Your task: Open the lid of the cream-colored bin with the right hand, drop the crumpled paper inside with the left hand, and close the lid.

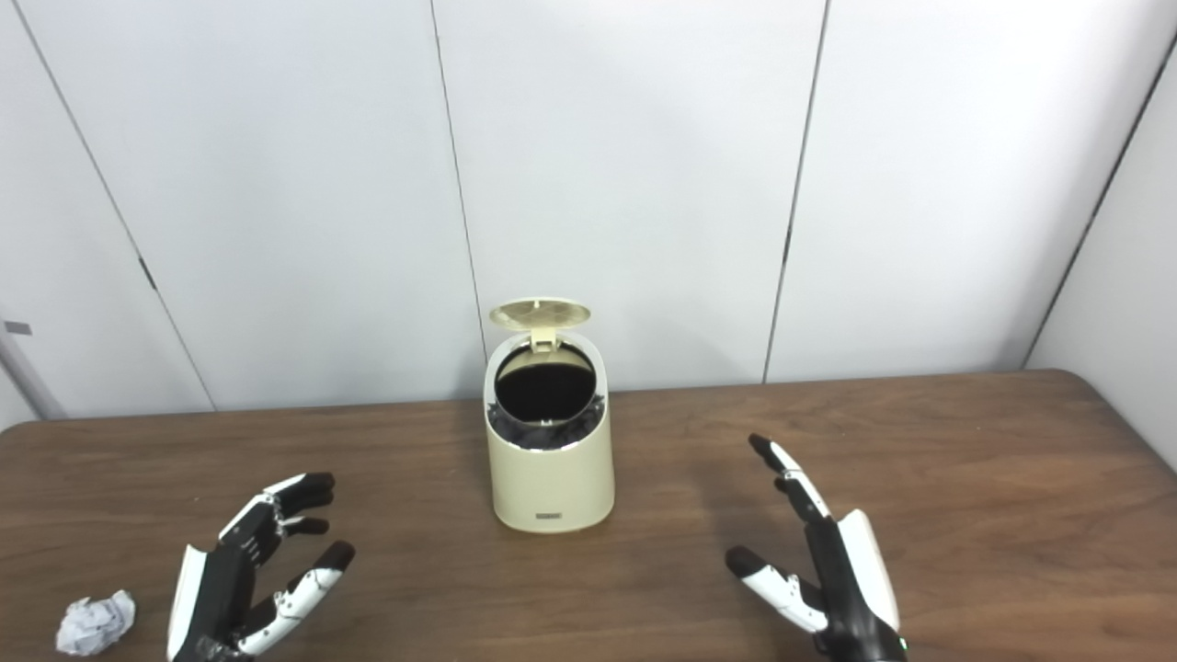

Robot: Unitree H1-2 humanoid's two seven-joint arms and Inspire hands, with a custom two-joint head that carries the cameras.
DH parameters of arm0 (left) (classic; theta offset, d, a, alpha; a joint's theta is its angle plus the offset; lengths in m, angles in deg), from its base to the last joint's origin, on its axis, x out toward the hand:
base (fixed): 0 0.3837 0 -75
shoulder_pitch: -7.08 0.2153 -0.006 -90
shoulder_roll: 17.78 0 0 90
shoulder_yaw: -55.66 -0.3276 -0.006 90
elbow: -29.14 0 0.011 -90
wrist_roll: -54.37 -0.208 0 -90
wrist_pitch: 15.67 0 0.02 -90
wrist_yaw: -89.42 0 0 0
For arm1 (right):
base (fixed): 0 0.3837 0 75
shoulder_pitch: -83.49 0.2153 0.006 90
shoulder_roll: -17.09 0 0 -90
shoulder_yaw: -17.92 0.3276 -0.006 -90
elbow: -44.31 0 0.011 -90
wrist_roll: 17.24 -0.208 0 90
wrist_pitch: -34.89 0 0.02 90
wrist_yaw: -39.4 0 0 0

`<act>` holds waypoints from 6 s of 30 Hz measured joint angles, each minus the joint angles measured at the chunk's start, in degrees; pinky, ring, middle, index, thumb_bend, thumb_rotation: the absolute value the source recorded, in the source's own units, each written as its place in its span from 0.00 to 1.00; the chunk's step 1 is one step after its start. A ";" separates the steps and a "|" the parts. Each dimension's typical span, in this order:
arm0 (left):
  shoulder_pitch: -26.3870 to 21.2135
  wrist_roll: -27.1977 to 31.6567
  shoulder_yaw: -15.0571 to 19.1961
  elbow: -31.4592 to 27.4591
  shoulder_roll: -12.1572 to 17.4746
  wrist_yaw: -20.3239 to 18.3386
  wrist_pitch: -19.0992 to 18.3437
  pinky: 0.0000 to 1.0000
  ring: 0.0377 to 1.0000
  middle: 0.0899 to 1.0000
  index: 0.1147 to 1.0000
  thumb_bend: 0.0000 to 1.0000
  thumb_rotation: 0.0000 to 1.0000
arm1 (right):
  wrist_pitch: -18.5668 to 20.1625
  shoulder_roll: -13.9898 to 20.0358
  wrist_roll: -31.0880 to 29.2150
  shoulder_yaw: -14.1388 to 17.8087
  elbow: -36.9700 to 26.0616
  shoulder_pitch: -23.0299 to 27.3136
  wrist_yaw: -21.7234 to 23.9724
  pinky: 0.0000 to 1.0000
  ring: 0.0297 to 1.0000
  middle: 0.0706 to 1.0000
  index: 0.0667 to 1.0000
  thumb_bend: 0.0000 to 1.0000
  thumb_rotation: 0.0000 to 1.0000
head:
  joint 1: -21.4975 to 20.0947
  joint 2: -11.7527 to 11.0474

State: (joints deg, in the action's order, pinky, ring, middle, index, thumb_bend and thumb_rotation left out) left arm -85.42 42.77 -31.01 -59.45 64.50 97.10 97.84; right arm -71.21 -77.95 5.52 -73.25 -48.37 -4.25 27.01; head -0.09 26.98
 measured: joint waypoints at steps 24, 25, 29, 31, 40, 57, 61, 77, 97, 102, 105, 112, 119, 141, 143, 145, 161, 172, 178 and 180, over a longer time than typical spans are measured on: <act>8.74 -28.89 13.48 -21.48 10.62 4.75 -10.11 0.54 0.64 0.62 0.58 0.98 0.25 | -7.99 1.03 -3.76 1.74 5.24 2.16 -2.50 0.83 0.88 0.89 0.89 0.78 0.91 | 8.62 0.44; 9.08 -28.82 13.97 -21.67 10.72 4.83 -10.31 0.53 0.63 0.62 0.58 0.99 0.23 | -8.10 1.27 -4.05 1.65 5.49 2.24 -2.50 0.82 0.88 0.89 0.88 0.79 0.92 | 9.14 0.35; 10.06 -29.07 15.91 -23.71 10.40 4.95 -13.07 0.50 0.62 0.62 0.59 1.00 0.20 | -8.20 1.74 -4.23 1.49 6.18 2.65 -2.70 0.82 0.88 0.89 0.88 0.85 0.95 | 12.04 0.44; 10.44 -29.48 16.70 -23.92 10.48 5.22 -13.45 0.50 0.62 0.63 0.60 1.00 0.19 | -8.21 1.76 -4.26 1.57 6.31 2.76 -2.71 0.82 0.88 0.89 0.88 0.86 0.96 | 13.70 0.53; 13.61 -32.15 17.77 -17.26 10.47 10.40 -12.98 0.55 0.64 0.65 0.62 0.99 0.33 | -8.22 2.47 -5.51 2.68 6.90 2.91 -2.42 0.79 0.87 0.87 0.87 0.83 0.98 | 19.51 0.88; 11.19 -33.54 13.32 -6.08 9.91 14.39 -18.01 0.62 0.75 0.78 0.74 1.00 0.52 | -8.21 4.98 -8.90 5.33 7.25 2.35 1.92 0.67 0.83 0.85 0.84 0.90 0.94 | 23.56 1.49; 9.94 -33.32 12.56 -2.87 10.50 14.76 -18.60 0.64 0.79 0.83 0.79 1.00 0.53 | -8.21 5.03 -8.88 5.46 7.25 2.32 2.54 0.66 0.82 0.85 0.84 0.89 0.95 | 23.82 1.32; 4.86 -30.65 11.54 4.13 13.47 16.96 -20.19 0.58 0.72 0.78 0.78 1.00 0.45 | -8.21 5.06 -8.82 5.90 7.21 2.21 3.23 0.62 0.81 0.83 0.83 0.94 0.95 | 22.94 0.70; 0.42 -29.22 4.40 9.31 16.92 17.18 -18.28 0.55 0.66 0.70 0.69 1.00 0.46 | -8.21 5.00 -7.42 6.04 7.02 2.09 3.10 0.61 0.81 0.84 0.84 0.96 0.97 | 21.54 1.14; 0.76 -30.04 2.64 8.52 17.02 17.20 -18.03 0.55 0.64 0.67 0.66 1.00 0.42 | -8.16 5.00 -7.26 6.04 6.71 1.94 3.12 0.63 0.82 0.85 0.85 0.92 0.96 | 21.45 1.32; 0.85 -30.96 1.89 8.82 17.40 18.10 -17.68 0.54 0.62 0.65 0.64 1.00 0.39 | -8.16 5.00 -7.33 6.04 6.58 1.87 3.21 0.64 0.82 0.85 0.85 0.92 0.95 | 21.54 1.58; 1.60 -35.03 -0.99 8.55 18.84 19.37 -17.31 0.54 0.59 0.62 0.62 1.00 0.26 | -7.46 5.09 -7.36 6.34 5.45 1.06 3.78 0.61 0.80 0.84 0.84 0.95 0.95 | 21.54 1.76; 2.72 -36.87 -1.83 8.46 20.35 18.92 -18.36 0.57 0.63 0.64 0.63 1.00 0.22 | -7.02 5.10 -7.48 6.61 5.34 0.93 4.47 0.63 0.82 0.85 0.85 0.94 0.97 | 21.89 1.93; 7.66 -41.57 -1.60 6.27 25.63 16.13 -27.15 0.65 0.70 0.67 0.65 1.00 0.38 | -6.59 5.15 -9.04 7.24 5.34 0.68 6.38 0.63 0.82 0.85 0.84 0.93 0.92 | 22.06 1.85; 7.64 -41.61 -1.62 6.28 26.34 15.47 -27.56 0.65 0.70 0.67 0.65 1.00 0.39 | -6.57 5.18 -9.62 7.27 5.33 0.62 6.81 0.63 0.82 0.85 0.84 0.92 0.92 | 21.98 1.85; 7.53 -41.62 -1.66 6.31 26.57 14.81 -28.29 0.65 0.70 0.67 0.65 1.00 0.41 | -6.40 5.18 -9.89 7.37 5.27 0.56 6.97 0.63 0.82 0.85 0.84 0.93 0.92 | 21.89 1.93; 5.23 -35.65 -2.04 11.57 26.05 21.50 -22.85 0.30 0.28 0.28 0.41 0.55 0.07 | -5.19 5.15 -11.51 7.63 4.41 -0.31 7.90 0.64 0.82 0.84 0.83 0.92 0.90 | 21.01 1.93; 3.32 -35.12 -2.91 11.92 24.42 22.94 -19.68 0.29 0.27 0.28 0.41 0.53 0.07 | -4.27 4.84 -10.26 7.62 3.35 -0.93 7.86 0.65 0.83 0.85 0.85 0.90 0.91 | 20.74 2.02; 3.03 -34.73 -3.09 11.56 23.91 21.73 -19.77 0.32 0.30 0.30 0.41 0.53 0.07 | -4.00 4.70 -10.10 7.63 2.96 -1.18 7.83 0.67 0.84 0.86 0.86 0.86 0.90 | 20.57 2.02; 3.02 -34.70 -3.09 11.56 23.87 21.64 -19.77 0.32 0.30 0.31 0.41 0.53 0.07 | -3.37 4.49 -9.98 7.62 2.50 -1.49 7.84 0.68 0.85 0.86 0.86 0.85 0.90 | 20.39 2.02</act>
State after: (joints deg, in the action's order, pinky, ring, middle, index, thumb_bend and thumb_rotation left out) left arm -82.40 8.07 -34.11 -47.89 88.37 118.73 78.07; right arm -74.58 -73.47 -4.46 -65.63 -45.87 -5.74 34.85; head 20.30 29.00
